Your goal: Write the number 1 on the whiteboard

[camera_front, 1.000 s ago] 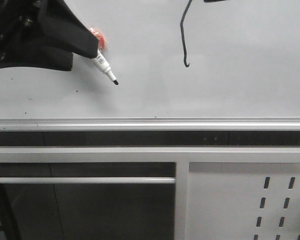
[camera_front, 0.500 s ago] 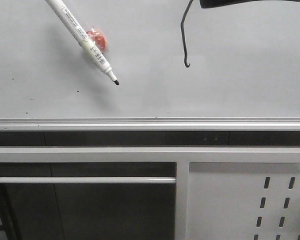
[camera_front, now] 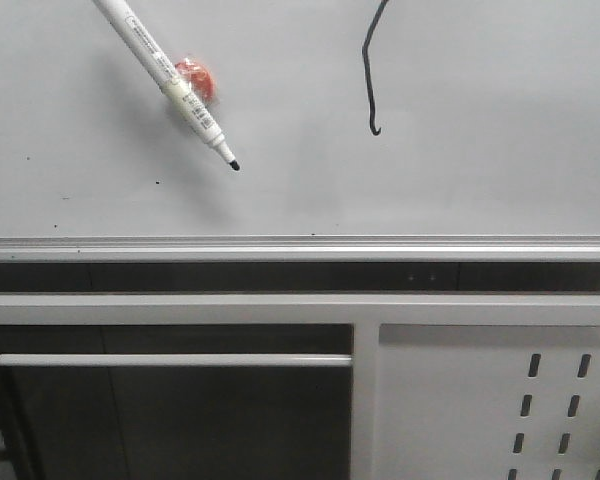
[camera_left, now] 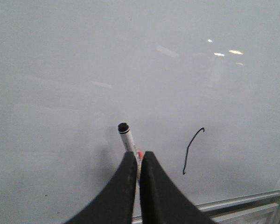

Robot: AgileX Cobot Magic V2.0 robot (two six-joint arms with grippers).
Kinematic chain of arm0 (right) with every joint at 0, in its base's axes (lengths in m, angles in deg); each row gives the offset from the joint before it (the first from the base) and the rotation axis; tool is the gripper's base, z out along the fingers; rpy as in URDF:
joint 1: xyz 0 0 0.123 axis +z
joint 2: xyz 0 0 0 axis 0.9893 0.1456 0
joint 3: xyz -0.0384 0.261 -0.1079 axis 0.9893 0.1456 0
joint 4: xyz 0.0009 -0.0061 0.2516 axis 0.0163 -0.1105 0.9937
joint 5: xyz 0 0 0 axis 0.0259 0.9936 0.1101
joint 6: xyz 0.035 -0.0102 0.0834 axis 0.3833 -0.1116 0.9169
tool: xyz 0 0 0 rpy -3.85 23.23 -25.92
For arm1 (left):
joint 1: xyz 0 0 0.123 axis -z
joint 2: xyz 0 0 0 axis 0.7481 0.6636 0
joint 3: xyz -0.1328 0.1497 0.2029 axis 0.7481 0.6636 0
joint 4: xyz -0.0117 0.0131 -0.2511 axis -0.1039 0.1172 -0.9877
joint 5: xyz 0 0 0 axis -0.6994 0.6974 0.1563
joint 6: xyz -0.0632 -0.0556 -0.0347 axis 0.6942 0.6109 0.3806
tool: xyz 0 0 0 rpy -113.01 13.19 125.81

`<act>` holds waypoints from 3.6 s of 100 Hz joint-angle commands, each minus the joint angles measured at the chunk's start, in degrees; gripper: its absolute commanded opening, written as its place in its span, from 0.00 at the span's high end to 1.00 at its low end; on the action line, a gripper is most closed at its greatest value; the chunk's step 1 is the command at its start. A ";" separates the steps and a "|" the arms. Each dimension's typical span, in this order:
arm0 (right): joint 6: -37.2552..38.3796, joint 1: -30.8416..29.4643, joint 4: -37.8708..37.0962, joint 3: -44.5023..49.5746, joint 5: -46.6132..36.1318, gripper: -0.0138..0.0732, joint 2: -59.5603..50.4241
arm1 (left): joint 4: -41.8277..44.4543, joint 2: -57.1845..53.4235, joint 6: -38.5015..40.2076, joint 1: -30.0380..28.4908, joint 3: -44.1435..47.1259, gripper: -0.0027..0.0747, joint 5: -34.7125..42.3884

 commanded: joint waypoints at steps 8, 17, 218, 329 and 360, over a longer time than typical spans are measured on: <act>-0.27 0.05 -4.00 -0.95 -3.66 0.92 -4.73 | 1.30 0.59 -4.93 -0.08 0.90 0.99 -5.15; -0.27 0.05 -6.10 0.96 -6.40 0.92 -7.74 | 1.30 0.59 -7.98 -0.08 1.74 0.99 -5.98; -0.27 0.19 -6.22 26.51 -28.33 0.92 -21.93 | 1.30 0.54 -3.82 -17.15 6.95 0.99 -7.45; -0.27 0.19 -6.22 26.51 -28.33 0.92 -21.93 | -102.55 -5.69 -123.02 -24.22 6.70 0.99 -4.44; -0.27 0.19 -6.22 26.51 -28.33 0.92 -21.93 | -112.16 -9.65 -122.92 -33.44 12.95 0.99 -5.19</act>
